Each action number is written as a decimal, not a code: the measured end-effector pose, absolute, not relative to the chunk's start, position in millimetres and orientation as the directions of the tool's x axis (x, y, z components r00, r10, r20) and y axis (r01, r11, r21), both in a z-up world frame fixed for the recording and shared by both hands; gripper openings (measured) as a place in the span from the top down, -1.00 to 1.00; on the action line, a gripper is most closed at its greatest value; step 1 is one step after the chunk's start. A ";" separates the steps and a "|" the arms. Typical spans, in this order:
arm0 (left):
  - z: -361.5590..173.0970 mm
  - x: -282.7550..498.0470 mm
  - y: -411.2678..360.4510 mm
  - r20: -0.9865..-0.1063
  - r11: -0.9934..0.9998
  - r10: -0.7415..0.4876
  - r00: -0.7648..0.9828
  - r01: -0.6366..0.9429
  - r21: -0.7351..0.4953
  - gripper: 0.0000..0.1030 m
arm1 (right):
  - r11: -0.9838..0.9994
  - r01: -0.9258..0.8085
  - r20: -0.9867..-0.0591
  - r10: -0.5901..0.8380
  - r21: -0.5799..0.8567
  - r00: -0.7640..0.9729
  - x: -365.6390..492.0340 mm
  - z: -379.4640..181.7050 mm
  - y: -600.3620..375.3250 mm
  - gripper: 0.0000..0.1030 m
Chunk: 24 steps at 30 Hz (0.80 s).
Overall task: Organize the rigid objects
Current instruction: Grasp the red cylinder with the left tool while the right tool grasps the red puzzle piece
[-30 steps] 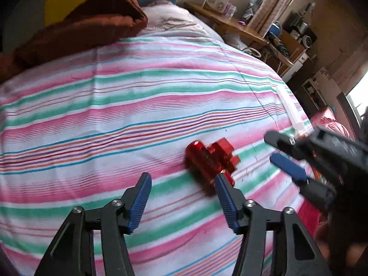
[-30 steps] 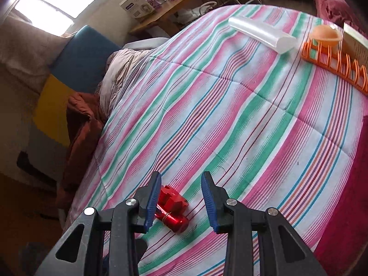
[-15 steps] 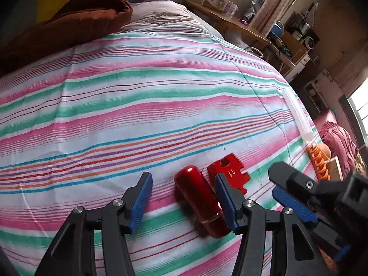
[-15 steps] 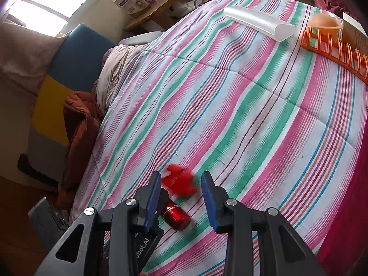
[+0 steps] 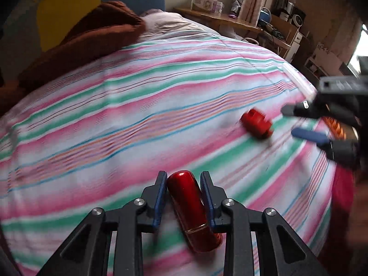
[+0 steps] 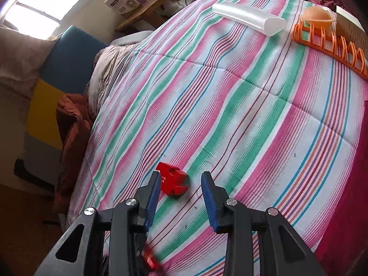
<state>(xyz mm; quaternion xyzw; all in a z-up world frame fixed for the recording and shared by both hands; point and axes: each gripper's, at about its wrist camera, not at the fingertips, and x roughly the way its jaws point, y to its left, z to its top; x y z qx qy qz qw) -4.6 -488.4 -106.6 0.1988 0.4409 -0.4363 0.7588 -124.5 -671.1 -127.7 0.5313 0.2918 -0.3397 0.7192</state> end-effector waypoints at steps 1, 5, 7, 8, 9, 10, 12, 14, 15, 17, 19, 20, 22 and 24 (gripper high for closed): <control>-106.0 -5.2 -476.8 -0.838 0.543 -0.490 0.240 0.836 -0.078 0.42 | 0.213 0.799 -0.783 -0.171 0.563 0.598 -122.1 -128.3 -670.1 0.30; -106.2 -8.0 -420.1 -0.809 0.568 -0.517 0.281 0.819 -0.078 0.44 | 0.237 0.799 -0.788 -0.161 0.553 0.594 -117.3 -128.4 -667.3 0.30; -107.3 -11.8 -397.3 -0.792 0.574 -0.532 0.300 0.815 -0.077 0.51 | 0.233 0.805 -0.793 -0.167 0.546 0.586 -118.4 -128.4 -667.6 0.30; -110.4 -13.9 -388.6 -0.792 0.579 -0.528 0.307 0.812 -0.071 0.51 | 0.227 0.809 -0.795 -0.173 0.543 0.582 -120.1 -128.6 -667.9 0.30; -111.9 -17.2 -381.4 -0.775 0.576 -0.539 0.331 0.815 -0.053 0.51 | 0.212 0.812 -0.795 -0.180 0.543 0.579 -122.6 -129.2 -668.1 0.30; -113.6 -20.3 -376.7 -0.763 0.574 -0.544 0.348 0.818 -0.035 0.51 | 0.201 0.813 -0.795 -0.182 0.546 0.579 -124.8 -129.8 -668.8 0.30; -113.9 -19.6 -376.4 -0.764 0.582 -0.541 0.352 0.812 -0.038 0.51 | 0.185 0.811 -0.790 -0.187 0.555 0.584 -129.1 -130.9 -670.3 0.30; -115.2 -20.1 -377.0 -0.759 0.584 -0.543 0.361 0.811 -0.032 0.51 | 0.182 0.804 -0.784 -0.183 0.566 0.594 -129.9 -132.2 -670.4 0.30; -115.8 -20.7 -377.0 -0.755 0.585 -0.545 0.365 0.811 -0.030 0.51 | 0.189 0.803 -0.786 -0.171 0.565 0.594 -127.5 -133.8 -669.2 0.30; -115.3 -20.3 -376.9 -0.750 0.586 -0.551 0.365 0.809 -0.037 0.51 | 0.224 0.803 -0.797 -0.143 0.551 0.587 -119.1 -135.6 -665.7 0.30; -115.5 -18.8 -374.8 -0.746 0.586 -0.562 0.357 0.809 -0.054 0.51 | 0.265 0.808 -0.808 -0.137 0.527 0.572 -109.9 -133.8 -662.5 0.30; -115.2 -18.5 -374.5 -0.746 0.586 -0.564 0.355 0.808 -0.059 0.51 | 0.294 0.818 -0.821 -0.150 0.495 0.551 -104.6 -131.2 -660.7 0.30; -115.3 -18.3 -373.8 -0.745 0.585 -0.566 0.353 0.808 -0.062 0.51 | 0.366 0.833 -0.844 -0.186 0.415 0.502 -91.5 -123.9 -659.0 0.11; -115.4 -17.6 -373.2 -0.743 0.584 -0.571 0.350 0.809 -0.068 0.51 | 0.452 0.825 -0.861 -0.204 0.339 0.466 -74.8 -119.0 -660.4 -0.07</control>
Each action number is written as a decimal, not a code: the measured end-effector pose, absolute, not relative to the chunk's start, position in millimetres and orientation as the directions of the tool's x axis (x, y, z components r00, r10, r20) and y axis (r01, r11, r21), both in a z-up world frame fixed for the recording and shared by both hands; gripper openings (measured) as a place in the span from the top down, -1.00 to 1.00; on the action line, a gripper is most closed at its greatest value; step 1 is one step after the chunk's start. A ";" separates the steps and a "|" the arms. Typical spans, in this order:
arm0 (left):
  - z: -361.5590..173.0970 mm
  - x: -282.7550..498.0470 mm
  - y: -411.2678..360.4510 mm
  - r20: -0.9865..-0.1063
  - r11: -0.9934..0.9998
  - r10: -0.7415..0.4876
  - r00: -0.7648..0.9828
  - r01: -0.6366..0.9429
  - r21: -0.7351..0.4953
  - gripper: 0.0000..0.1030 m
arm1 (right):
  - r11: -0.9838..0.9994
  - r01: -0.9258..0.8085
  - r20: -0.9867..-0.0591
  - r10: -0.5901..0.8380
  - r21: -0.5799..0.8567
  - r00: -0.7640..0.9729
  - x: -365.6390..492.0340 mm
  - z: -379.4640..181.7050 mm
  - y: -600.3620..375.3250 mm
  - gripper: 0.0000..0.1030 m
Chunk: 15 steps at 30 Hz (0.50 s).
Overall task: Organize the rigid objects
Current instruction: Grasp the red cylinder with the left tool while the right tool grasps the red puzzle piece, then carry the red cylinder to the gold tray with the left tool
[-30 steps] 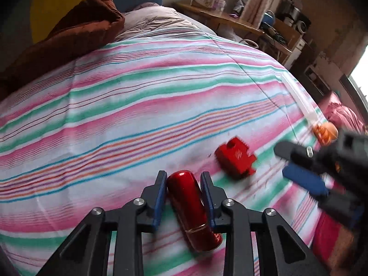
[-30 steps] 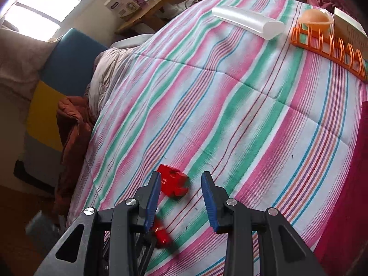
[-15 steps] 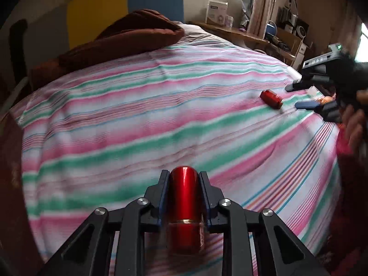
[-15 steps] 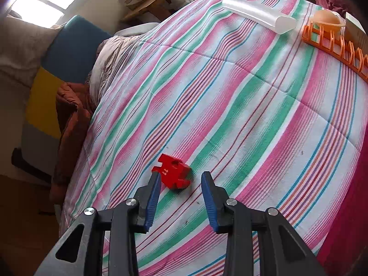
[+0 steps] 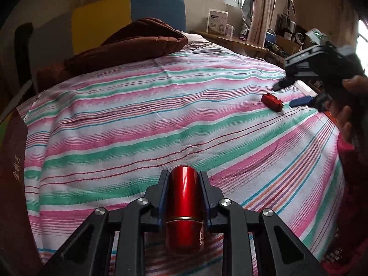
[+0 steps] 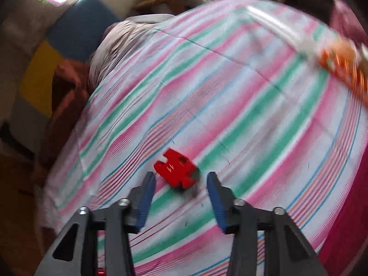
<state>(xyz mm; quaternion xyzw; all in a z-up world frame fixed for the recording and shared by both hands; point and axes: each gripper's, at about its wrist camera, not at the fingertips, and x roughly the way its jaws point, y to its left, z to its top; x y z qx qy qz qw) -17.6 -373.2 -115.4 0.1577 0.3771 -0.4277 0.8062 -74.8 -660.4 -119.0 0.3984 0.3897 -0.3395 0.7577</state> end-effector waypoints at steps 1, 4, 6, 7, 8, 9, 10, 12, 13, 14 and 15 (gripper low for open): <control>-115.6 -17.4 -372.9 -0.742 0.584 -0.573 0.348 0.808 -0.072 0.51 | 0.487 0.818 -0.870 -0.206 0.306 0.448 -67.5 -118.6 -661.1 -0.15; -116.1 -16.6 -372.2 -0.739 0.585 -0.579 0.344 0.807 -0.082 0.51 | 0.599 0.778 -0.900 -0.209 0.191 0.382 -42.1 -122.0 -660.9 -0.37; -116.7 -15.7 -371.1 -0.738 0.585 -0.582 0.342 0.806 -0.088 0.51 | 0.641 0.755 -0.919 -0.202 0.137 0.339 -30.0 -129.6 -659.4 -0.37; -117.1 -15.4 -371.0 -0.738 0.585 -0.583 0.341 0.806 -0.091 0.51 | 0.656 0.744 -0.930 -0.184 0.125 0.319 -24.5 -135.8 -657.6 -0.37; -117.4 -14.9 -370.8 -0.737 0.586 -0.585 0.339 0.805 -0.095 0.51 | 0.672 0.736 -0.935 -0.199 0.087 0.292 -19.4 -139.1 -653.4 -0.38; -117.5 -14.8 -370.7 -0.737 0.586 -0.585 0.338 0.805 -0.096 0.51 | 0.688 0.725 -0.934 -0.244 0.024 0.262 -15.3 -138.3 -646.0 -0.14; -117.6 -14.9 -370.6 -0.736 0.586 -0.586 0.338 0.805 -0.097 0.50 | 0.703 0.711 -0.928 -0.256 0.013 0.269 -12.3 -135.1 -637.1 0.10; -117.7 -15.2 -370.5 -0.735 0.587 -0.587 0.339 0.804 -0.098 0.50 | 0.743 0.665 -0.932 -0.186 0.074 0.311 -6.3 -130.1 -617.9 0.40; -117.6 -15.5 -370.5 -0.735 0.587 -0.587 0.339 0.804 -0.098 0.50 | 0.772 0.631 -0.931 -0.168 0.080 0.324 -2.6 -128.6 -604.6 0.40; -117.6 -15.3 -370.3 -0.735 0.587 -0.588 0.338 0.804 -0.099 0.50 | 0.802 0.593 -0.930 -0.163 0.069 0.329 1.2 -128.2 -589.4 0.40; -117.6 -15.1 -369.9 -0.735 0.586 -0.589 0.337 0.804 -0.101 0.50 | 0.826 0.561 -0.931 -0.157 0.059 0.330 4.4 -129.0 -577.0 0.40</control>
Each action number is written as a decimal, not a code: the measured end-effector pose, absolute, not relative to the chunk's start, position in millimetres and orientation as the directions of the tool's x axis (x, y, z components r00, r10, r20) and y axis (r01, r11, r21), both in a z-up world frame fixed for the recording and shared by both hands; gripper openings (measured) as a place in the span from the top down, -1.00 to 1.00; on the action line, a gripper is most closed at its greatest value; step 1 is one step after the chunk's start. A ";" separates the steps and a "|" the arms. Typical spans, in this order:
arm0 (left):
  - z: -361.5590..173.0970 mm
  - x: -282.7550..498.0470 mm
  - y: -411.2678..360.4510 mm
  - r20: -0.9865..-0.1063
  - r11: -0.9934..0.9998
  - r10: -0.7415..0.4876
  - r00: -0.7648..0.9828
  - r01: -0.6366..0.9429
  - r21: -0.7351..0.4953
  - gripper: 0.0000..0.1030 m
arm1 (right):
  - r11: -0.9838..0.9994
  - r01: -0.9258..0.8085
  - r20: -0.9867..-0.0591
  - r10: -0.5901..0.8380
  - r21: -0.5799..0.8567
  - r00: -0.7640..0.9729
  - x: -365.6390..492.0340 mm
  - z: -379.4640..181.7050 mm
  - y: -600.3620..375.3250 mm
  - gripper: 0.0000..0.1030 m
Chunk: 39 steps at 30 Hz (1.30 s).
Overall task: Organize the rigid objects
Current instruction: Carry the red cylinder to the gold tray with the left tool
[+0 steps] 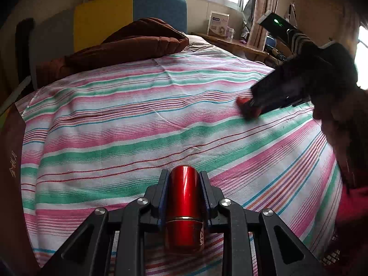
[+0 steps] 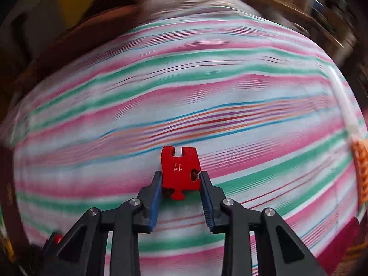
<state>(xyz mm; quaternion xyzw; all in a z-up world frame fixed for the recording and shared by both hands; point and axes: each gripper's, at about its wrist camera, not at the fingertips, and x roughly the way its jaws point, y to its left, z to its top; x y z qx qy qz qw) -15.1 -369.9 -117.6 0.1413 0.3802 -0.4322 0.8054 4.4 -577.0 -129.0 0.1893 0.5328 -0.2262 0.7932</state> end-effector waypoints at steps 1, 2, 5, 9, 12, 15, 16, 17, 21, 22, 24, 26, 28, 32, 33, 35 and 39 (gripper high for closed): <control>-117.7 -15.2 -369.8 -0.735 0.586 -0.589 0.337 0.804 -0.102 0.50 | 0.862 0.504 -0.930 -0.150 0.044 0.337 7.5 -130.9 -556.7 0.39; -117.6 -15.3 -369.8 -0.734 0.587 -0.589 0.337 0.803 -0.102 0.51 | 0.885 0.465 -0.921 -0.169 0.014 0.350 8.2 -130.6 -542.5 0.39; -117.4 -15.9 -370.1 -0.735 0.586 -0.587 0.340 0.804 -0.096 0.51 | 0.916 0.401 -0.899 -0.202 -0.033 0.388 2.3 -131.8 -518.5 0.38; -117.0 -17.3 -371.2 -0.735 0.588 -0.583 0.347 0.804 -0.087 0.50 | 0.910 0.404 -0.893 -0.103 0.092 0.437 -12.7 -132.4 -535.8 0.37; -116.8 -18.1 -371.8 -0.735 0.589 -0.579 0.352 0.805 -0.078 0.50 | 0.919 0.383 -0.883 -0.102 0.092 0.457 -9.2 -134.8 -533.1 0.37; -116.7 -17.5 -371.6 -0.737 0.590 -0.578 0.351 0.804 -0.080 0.50 | 0.934 0.355 -0.879 -0.127 0.050 0.459 -8.8 -132.5 -526.6 0.33; -116.7 -17.5 -371.5 -0.737 0.590 -0.578 0.351 0.803 -0.081 0.50 | 0.936 0.349 -0.880 -0.127 0.047 0.458 -9.2 -132.6 -524.2 0.33; -116.6 -18.3 -371.9 -0.736 0.591 -0.576 0.355 0.803 -0.075 0.50 | 0.937 0.345 -0.881 -0.123 0.049 0.458 -9.7 -133.3 -524.5 0.33; -116.3 -22.8 -373.9 -0.736 0.593 -0.561 0.377 0.804 -0.040 0.51 | 0.939 0.339 -0.880 -0.112 0.058 0.461 -9.3 -132.9 -528.3 0.33; -116.1 -22.5 -373.3 -0.737 0.592 -0.562 0.375 0.804 -0.042 0.51 | 0.942 0.333 -0.880 -0.120 0.045 0.459 -5.4 -134.1 -527.7 0.34; -115.6 -21.6 -371.7 -0.738 0.592 -0.565 0.368 0.805 -0.052 0.51 | 0.944 0.328 -0.882 -0.127 0.033 0.454 0.0 -135.5 -528.0 0.35; -114.2 -23.4 -370.5 -0.739 0.591 -0.561 0.372 0.805 -0.043 0.51 | 0.946 0.324 -0.881 -0.126 0.032 0.456 0.5 -135.8 -527.9 0.36; -113.0 -25.2 -368.9 -0.739 0.591 -0.558 0.377 0.806 -0.036 0.51 | 0.944 0.326 -0.880 -0.117 0.045 0.461 0.7 -135.7 -529.0 0.36; -110.0 -23.5 -361.1 -0.751 0.602 -0.559 0.352 0.795 -0.076 0.52 | 0.939 0.338 -0.875 -0.108 0.067 0.473 0.2 -135.2 -531.9 0.36; -108.8 -23.0 -358.3 -0.754 0.607 -0.559 0.345 0.790 -0.088 0.52 | 0.938 0.339 -0.874 -0.104 0.072 0.475 0.5 -135.3 -532.7 0.36; -108.1 -23.5 -353.8 -0.756 0.610 -0.559 0.340 0.787 -0.097 0.52 | 0.933 0.347 -0.872 -0.091 0.093 0.480 0.8 -135.8 -535.7 0.35; -103.4 -23.5 -342.3 -0.765 0.618 -0.565 0.310 0.773 -0.144 0.52 | 0.931 0.349 -0.869 -0.085 0.105 0.488 1.6 -136.4 -537.3 0.35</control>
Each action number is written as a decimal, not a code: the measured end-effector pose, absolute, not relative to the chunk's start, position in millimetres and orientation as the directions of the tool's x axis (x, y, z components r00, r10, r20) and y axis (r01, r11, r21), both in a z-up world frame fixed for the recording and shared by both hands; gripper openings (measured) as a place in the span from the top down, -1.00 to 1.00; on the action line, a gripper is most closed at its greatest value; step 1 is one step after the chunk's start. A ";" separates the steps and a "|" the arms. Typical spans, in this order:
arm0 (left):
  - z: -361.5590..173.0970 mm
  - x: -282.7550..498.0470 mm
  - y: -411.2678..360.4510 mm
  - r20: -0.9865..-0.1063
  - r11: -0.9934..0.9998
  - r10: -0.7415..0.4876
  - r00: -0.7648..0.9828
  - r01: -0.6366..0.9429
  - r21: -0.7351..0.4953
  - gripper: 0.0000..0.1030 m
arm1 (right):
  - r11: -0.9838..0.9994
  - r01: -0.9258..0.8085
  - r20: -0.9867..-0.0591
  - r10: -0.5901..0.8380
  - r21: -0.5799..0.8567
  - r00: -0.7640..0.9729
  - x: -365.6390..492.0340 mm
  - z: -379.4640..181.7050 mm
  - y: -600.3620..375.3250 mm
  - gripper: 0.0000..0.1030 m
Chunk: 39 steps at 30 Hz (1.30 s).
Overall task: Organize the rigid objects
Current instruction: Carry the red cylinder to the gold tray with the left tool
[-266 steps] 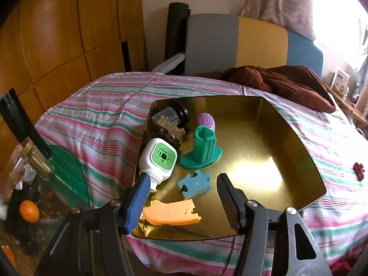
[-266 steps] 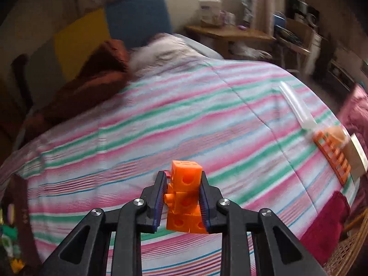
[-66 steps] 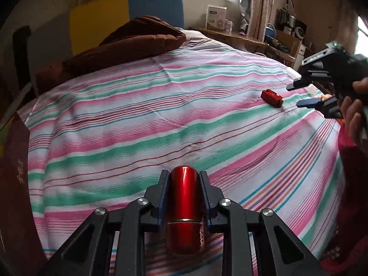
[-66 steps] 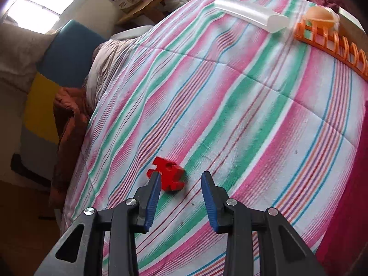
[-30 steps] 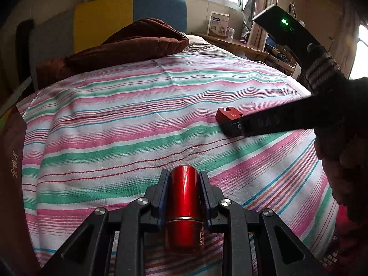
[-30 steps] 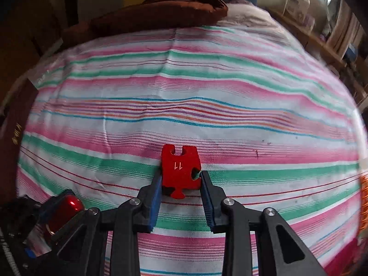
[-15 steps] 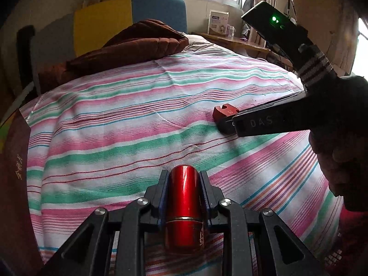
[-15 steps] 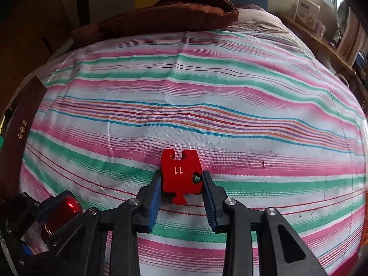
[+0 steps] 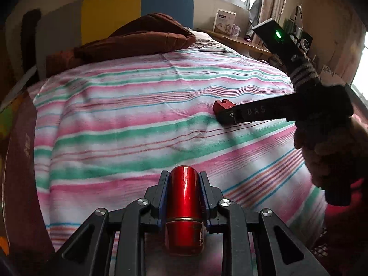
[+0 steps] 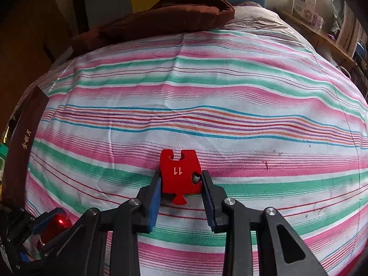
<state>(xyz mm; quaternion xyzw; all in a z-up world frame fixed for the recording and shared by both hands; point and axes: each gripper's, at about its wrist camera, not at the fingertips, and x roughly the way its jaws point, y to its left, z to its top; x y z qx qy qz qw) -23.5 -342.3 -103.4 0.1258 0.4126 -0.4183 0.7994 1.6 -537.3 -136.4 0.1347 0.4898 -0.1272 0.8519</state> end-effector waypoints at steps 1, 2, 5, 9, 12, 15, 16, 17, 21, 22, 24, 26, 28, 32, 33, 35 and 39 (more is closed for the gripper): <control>-100.9 -23.5 -338.1 -0.762 0.617 -0.576 0.297 0.769 -0.167 0.52 | 0.934 0.345 -0.867 -0.091 0.097 0.490 1.8 -136.5 -536.0 0.35; -98.0 -24.6 -334.2 -0.756 0.616 -0.584 0.294 0.767 -0.178 0.52 | 0.936 0.340 -0.863 -0.100 0.087 0.495 1.9 -136.7 -534.4 0.35; -91.5 -26.0 -325.8 -0.748 0.614 -0.597 0.290 0.765 -0.194 0.52 | 0.945 0.324 -0.856 -0.129 0.048 0.501 1.8 -137.0 -527.9 0.36; -80.2 -30.7 -314.3 -0.732 0.608 -0.615 0.294 0.767 -0.203 0.52 | 0.943 0.329 -0.856 -0.122 0.059 0.503 1.9 -137.3 -528.8 0.36; -70.9 -34.9 -306.8 -0.717 0.600 -0.632 0.293 0.771 -0.213 0.52 | 0.944 0.328 -0.856 -0.130 0.048 0.500 2.1 -137.2 -527.1 0.36; -57.7 -39.8 -298.5 -0.694 0.588 -0.654 0.303 0.780 -0.213 0.52 | 0.943 0.330 -0.859 -0.128 0.050 0.496 2.7 -136.9 -527.2 0.36; -54.1 -40.3 -295.9 -0.688 0.586 -0.658 0.306 0.782 -0.213 0.52 | 0.943 0.329 -0.859 -0.130 0.046 0.495 3.0 -136.8 -526.8 0.36; -50.7 -40.8 -294.5 -0.683 0.585 -0.662 0.308 0.782 -0.215 0.52 | 0.944 0.328 -0.859 -0.132 0.043 0.494 3.4 -136.8 -526.4 0.36; -39.1 -41.8 -285.0 -0.675 0.602 -0.654 0.342 0.776 -0.189 0.52 | 0.945 0.324 -0.860 -0.134 0.039 0.493 3.7 -136.4 -526.8 0.36; -36.9 -41.5 -282.4 -0.673 0.606 -0.650 0.352 0.775 -0.180 0.52 | 0.946 0.323 -0.859 -0.137 0.034 0.493 3.9 -136.4 -526.1 0.36; -31.4 -39.7 -276.1 -0.669 0.623 -0.636 0.385 0.767 -0.151 0.51 | 0.947 0.319 -0.859 -0.142 0.027 0.493 3.8 -136.5 -525.0 0.36; -26.4 -36.1 -268.6 -0.666 0.649 -0.616 0.420 0.750 -0.128 0.51 | 0.947 0.320 -0.858 -0.146 0.022 0.492 3.5 -136.3 -524.1 0.36; -21.2 -29.1 -257.2 -0.664 0.681 -0.595 0.453 0.723 -0.117 0.51 | 0.948 0.317 -0.857 -0.152 0.014 0.492 3.4 -136.3 -523.0 0.36; -13.0 -11.5 -227.8 -0.657 0.742 -0.556 0.509 0.659 -0.118 0.51 | 0.949 0.316 -0.856 -0.154 0.012 0.493 2.8 -136.0 -523.1 0.37; -11.8 -4.1 -217.0 -0.657 0.761 -0.545 0.520 0.636 -0.127 0.51 | 0.949 0.316 -0.856 -0.155 0.010 0.493 2.9 -136.1 -523.1 0.37; -11.9 5.3 -202.6 -0.658 0.789 -0.523 0.541 0.600 -0.134 0.51 | 0.949 0.316 -0.855 -0.160 0.005 0.493 2.6 -136.2 -522.1 0.37; -20.7 34.1 -165.0 -0.679 0.855 -0.465 0.568 0.488 -0.178 0.51 | 0.949 0.316 -0.854 -0.165 -0.001 0.493 1.9 -135.8 -521.5 0.37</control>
